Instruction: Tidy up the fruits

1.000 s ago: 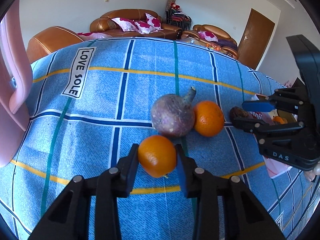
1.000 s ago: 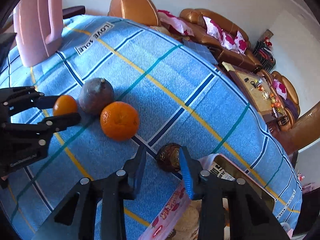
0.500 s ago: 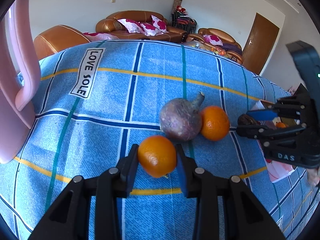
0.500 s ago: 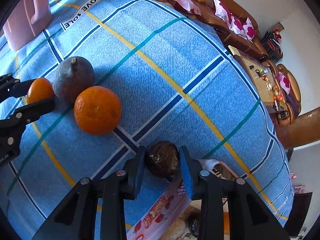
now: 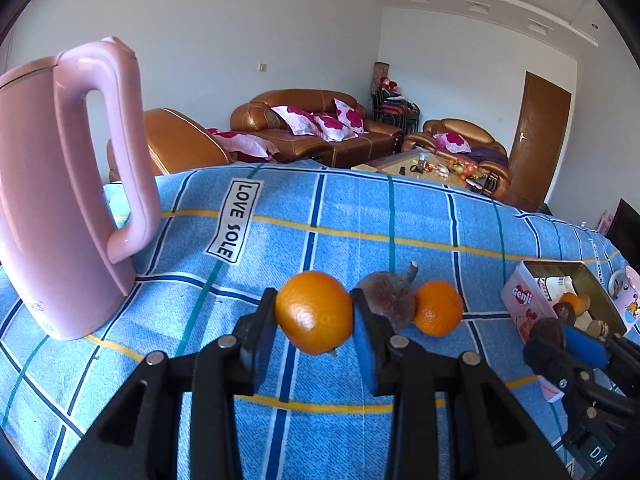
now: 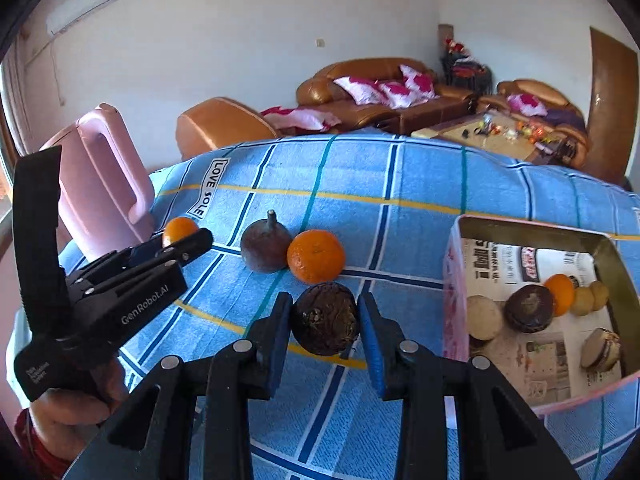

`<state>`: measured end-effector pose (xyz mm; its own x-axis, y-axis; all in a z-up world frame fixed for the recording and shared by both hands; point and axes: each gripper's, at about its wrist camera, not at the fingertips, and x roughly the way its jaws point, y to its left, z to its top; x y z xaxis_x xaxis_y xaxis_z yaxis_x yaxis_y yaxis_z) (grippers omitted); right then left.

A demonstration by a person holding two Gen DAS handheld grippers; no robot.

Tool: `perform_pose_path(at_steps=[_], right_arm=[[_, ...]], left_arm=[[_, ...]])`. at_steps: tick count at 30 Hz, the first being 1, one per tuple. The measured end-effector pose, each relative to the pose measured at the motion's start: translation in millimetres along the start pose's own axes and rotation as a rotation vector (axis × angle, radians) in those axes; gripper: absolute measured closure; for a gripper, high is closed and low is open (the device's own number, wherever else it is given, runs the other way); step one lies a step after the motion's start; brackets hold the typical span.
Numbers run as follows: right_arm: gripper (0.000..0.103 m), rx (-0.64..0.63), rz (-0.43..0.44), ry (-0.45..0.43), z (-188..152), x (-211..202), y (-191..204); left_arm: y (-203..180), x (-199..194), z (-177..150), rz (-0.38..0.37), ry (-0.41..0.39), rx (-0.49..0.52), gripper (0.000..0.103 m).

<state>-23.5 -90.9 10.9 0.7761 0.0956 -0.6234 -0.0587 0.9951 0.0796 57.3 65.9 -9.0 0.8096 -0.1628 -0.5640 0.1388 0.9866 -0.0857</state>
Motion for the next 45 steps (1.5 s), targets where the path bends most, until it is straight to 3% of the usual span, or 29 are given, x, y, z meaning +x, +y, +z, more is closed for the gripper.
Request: perform_pose_path(at_steps=[4, 10, 18, 45], right_arm=[[0.067, -0.087, -0.154, -0.12, 1.4, -9.7, 4.6], [0.067, -0.115, -0.261, -0.188, 7.6, -6.9, -1.4], [0.067, -0.115, -0.274, -0.182, -1.1, -11.2, -7.6], [0.067, -0.013, -0.229, -0.182, -12.7, -39.3, -57.0]], left_arm=[[-3.4, -0.9, 3.6, 0.02, -0.012, 0.011, 0.066], [-11.2, -10.1, 0.2, 0.054, -0.053, 0.054, 0.066], [-20.2, -22.1, -3.8, 0.085, -0.105, 0.079, 0.066], [-75.8, -45.9, -23.6, 0.058, -0.108, 0.078, 0.066]])
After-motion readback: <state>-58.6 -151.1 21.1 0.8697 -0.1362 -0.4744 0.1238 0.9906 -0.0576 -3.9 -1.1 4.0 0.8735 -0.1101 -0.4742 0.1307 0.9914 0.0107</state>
